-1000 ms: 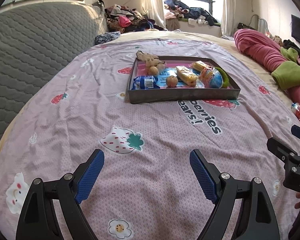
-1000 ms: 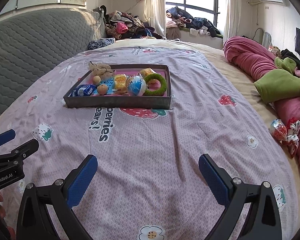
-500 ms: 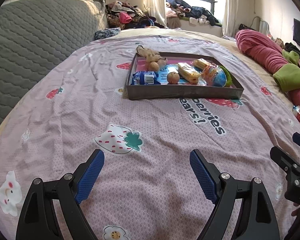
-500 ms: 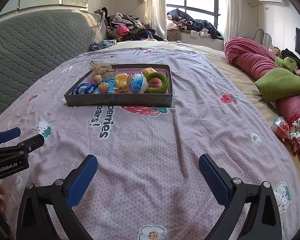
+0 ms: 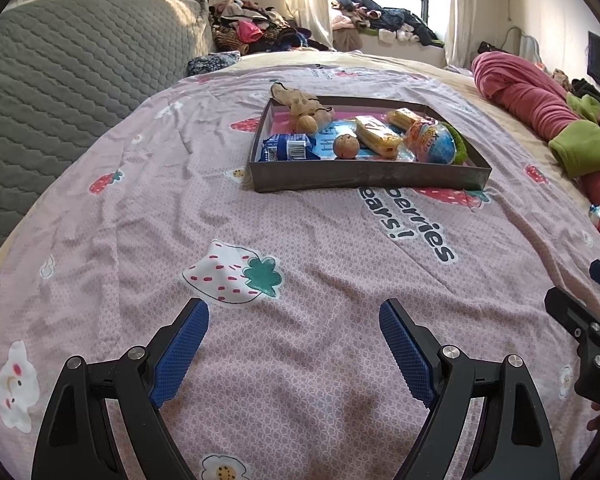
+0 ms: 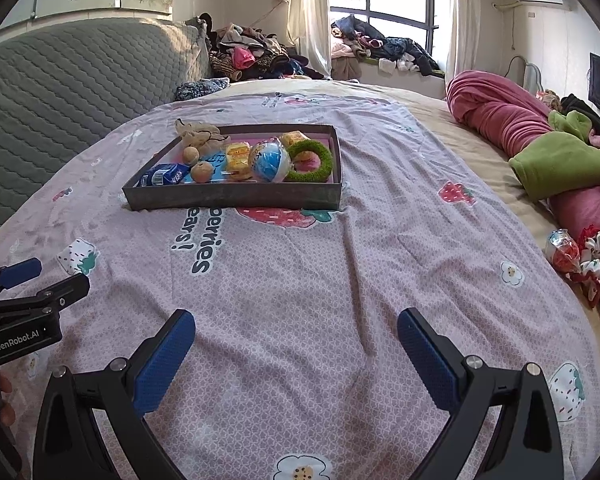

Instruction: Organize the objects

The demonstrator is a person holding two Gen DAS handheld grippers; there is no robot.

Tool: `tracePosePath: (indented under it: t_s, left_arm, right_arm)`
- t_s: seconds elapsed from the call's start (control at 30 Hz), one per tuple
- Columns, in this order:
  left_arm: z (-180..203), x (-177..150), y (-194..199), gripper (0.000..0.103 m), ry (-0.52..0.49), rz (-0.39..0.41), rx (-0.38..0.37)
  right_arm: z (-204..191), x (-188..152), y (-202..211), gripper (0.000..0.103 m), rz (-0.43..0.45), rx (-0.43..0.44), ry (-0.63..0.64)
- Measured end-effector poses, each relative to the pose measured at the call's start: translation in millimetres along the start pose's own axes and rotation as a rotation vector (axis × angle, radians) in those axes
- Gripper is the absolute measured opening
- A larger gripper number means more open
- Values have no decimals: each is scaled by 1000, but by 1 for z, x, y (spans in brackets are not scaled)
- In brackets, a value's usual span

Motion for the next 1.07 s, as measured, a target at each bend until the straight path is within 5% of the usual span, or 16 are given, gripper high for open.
tracePosePath:
  t_s: [1.07]
  left_arm:
    - [-5,-1,-4,88,14,0,16]
  right_arm:
    - [-2,-9,-7,102,-23,-2,8]
Point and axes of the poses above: each gripper's, at about its wrist camera, not at the fingertips, and y roughly against the way its jaws point, z to its right, x to its top, the point moved 3 cm from there along -y, roughly the way its jaws point, and after that the axes turned 15 degrees about z, right-handed, at the moved point
